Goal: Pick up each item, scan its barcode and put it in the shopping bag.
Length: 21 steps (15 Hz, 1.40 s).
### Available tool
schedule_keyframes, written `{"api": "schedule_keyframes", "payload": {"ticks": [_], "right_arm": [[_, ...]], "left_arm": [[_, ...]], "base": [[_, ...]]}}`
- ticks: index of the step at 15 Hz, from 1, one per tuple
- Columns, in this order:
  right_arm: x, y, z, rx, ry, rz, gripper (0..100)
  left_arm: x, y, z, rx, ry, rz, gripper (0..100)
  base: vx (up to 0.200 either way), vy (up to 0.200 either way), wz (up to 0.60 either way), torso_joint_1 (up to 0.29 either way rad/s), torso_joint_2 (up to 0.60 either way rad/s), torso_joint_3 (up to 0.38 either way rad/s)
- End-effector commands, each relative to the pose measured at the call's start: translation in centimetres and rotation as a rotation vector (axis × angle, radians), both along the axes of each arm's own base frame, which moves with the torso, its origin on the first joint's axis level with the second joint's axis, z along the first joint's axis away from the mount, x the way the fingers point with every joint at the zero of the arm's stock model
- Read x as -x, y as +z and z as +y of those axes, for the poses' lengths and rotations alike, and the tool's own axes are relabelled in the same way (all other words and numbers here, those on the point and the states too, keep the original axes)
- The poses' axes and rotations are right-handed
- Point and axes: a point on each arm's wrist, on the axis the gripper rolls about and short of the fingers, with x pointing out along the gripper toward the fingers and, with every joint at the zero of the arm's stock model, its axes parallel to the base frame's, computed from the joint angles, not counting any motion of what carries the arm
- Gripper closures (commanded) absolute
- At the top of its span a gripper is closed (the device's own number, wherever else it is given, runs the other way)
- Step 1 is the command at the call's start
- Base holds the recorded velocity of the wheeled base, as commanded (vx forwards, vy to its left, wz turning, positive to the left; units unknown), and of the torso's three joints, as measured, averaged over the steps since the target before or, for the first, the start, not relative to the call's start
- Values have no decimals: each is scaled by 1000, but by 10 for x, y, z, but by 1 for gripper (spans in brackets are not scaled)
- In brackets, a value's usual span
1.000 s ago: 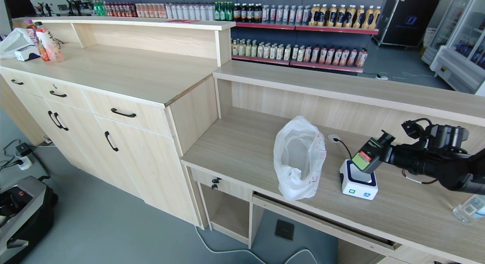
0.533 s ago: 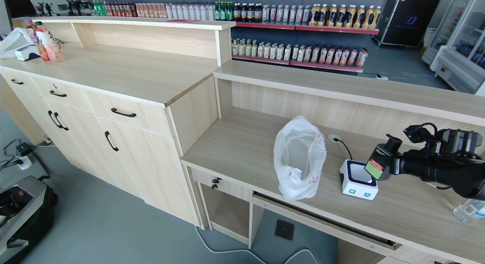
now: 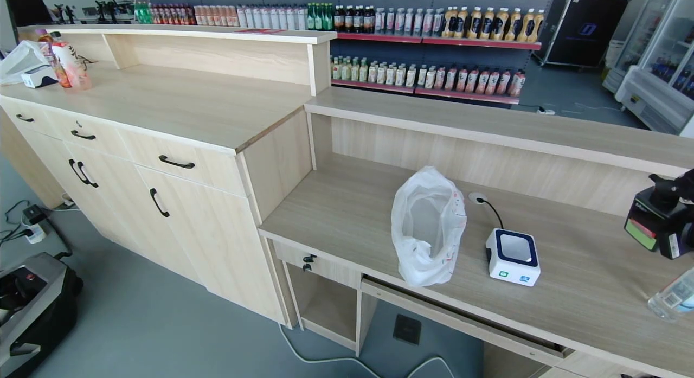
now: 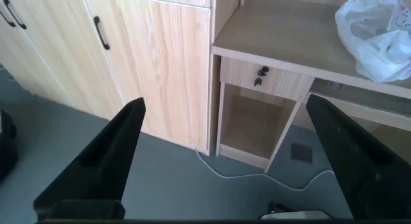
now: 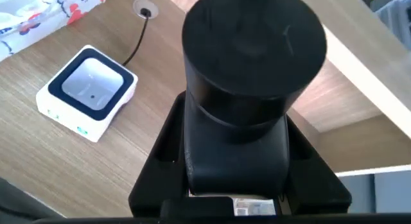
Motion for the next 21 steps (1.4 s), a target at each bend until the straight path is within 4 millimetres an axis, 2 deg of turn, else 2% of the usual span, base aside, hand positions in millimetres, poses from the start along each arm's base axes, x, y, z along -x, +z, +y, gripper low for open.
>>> {"api": "schedule_keyframes", "payload": {"ticks": [1,3,4,5,6,7,9,10,11,14,17,21], "right_arm": [[11,22,5,48,-22,-83,100],[-9,34,16,13,-38,-169,100],[-25,36,20,-13,-89,-187,100],[-60,34,34,-66,-191,-200,100],[-75,29,40,-102,-214,-194,100],[-96,9,47,-166,-197,-141,100],[-110,-30,51,-194,-187,-30,100],[-111,-37,52,-203,-187,-9,100],[-114,-58,53,-229,-175,53,100],[-123,-87,52,-280,-176,123,100],[-140,-101,50,-355,-122,135,100],[-162,-113,46,-356,-114,124,100]], "left_arm": [[0,0,0,0,0,1,0],[0,0,0,0,0,1,0],[0,0,0,0,0,0,0],[0,0,0,-1,0,0,0],[0,0,0,-1,0,0,0],[0,0,0,-1,0,0,0],[0,0,0,-1,0,0,0],[0,0,0,0,0,0,0],[0,0,0,-1,0,0,0],[0,0,0,-1,0,0,0],[0,0,0,0,0,1,0],[0,0,0,0,0,0,0]], "base": [[0,0,600,-7,-2,2],[0,0,600,0,2,7],[0,0,600,7,2,2],[0,0,600,2,2,2],[0,0,600,-7,2,2],[0,0,600,-7,2,7],[0,0,0,0,0,0],[0,0,0,0,0,0],[0,0,0,0,0,0],[0,0,0,0,0,0],[0,0,0,0,0,0],[0,0,0,0,0,0]]}}
